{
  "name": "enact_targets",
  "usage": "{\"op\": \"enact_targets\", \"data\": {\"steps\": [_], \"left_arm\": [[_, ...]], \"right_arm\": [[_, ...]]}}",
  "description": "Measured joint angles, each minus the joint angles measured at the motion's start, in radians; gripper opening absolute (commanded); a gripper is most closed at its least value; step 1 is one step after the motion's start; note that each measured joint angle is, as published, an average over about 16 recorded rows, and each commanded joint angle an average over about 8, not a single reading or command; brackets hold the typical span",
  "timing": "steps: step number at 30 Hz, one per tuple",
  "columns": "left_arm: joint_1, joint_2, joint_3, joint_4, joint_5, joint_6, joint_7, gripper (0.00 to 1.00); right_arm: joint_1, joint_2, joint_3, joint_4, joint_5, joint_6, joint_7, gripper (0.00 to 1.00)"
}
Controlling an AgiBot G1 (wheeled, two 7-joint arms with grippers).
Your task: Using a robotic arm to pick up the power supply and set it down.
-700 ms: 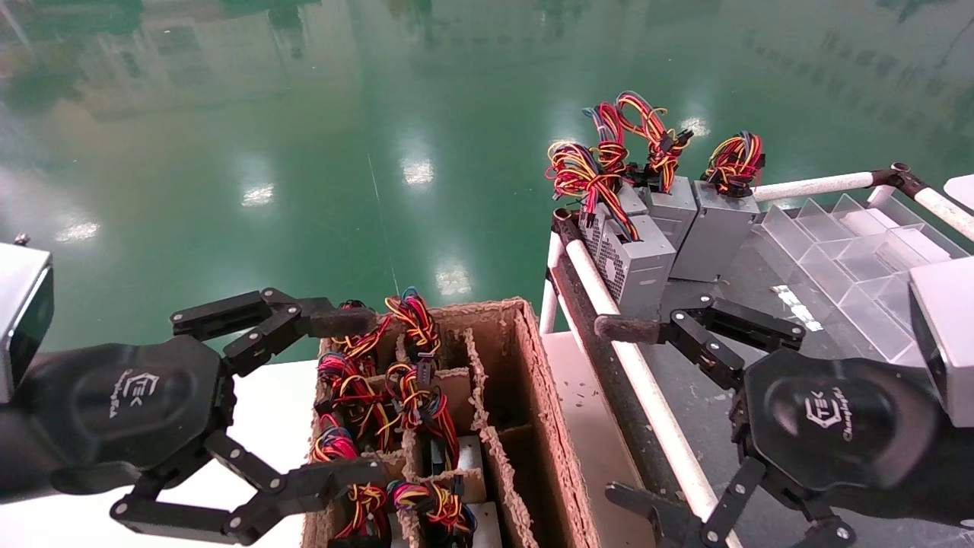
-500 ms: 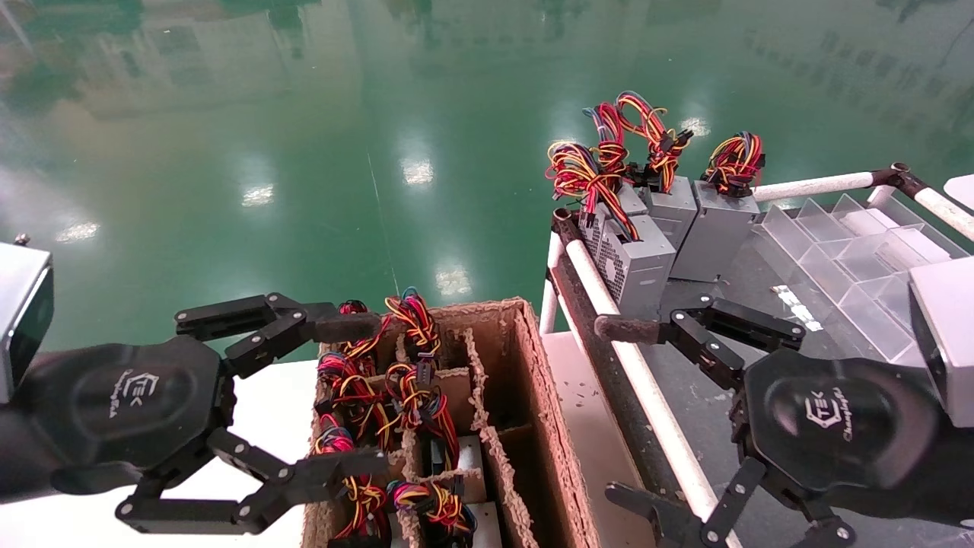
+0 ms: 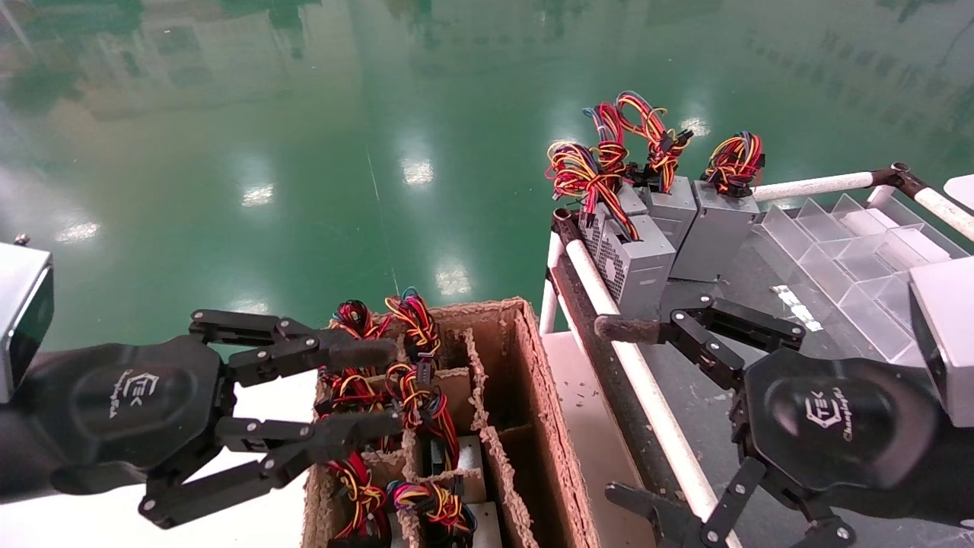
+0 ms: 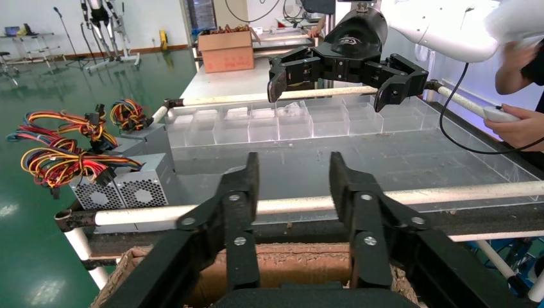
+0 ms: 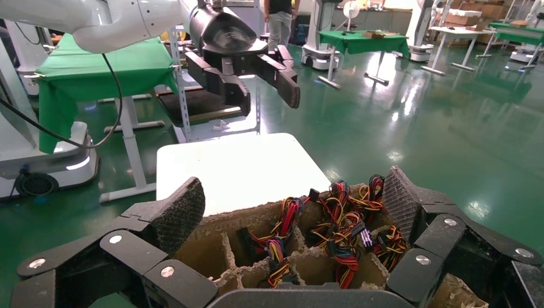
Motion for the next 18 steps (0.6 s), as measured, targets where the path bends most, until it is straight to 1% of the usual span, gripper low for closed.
{"op": "enact_targets", "data": {"steps": [18], "left_arm": [[0.0, 0.0, 0.0, 0.0, 0.0, 0.0, 0.0, 0.0]], "right_arm": [[0.0, 0.0, 0.0, -0.001, -0.001, 0.001, 0.001, 1.0]]}}
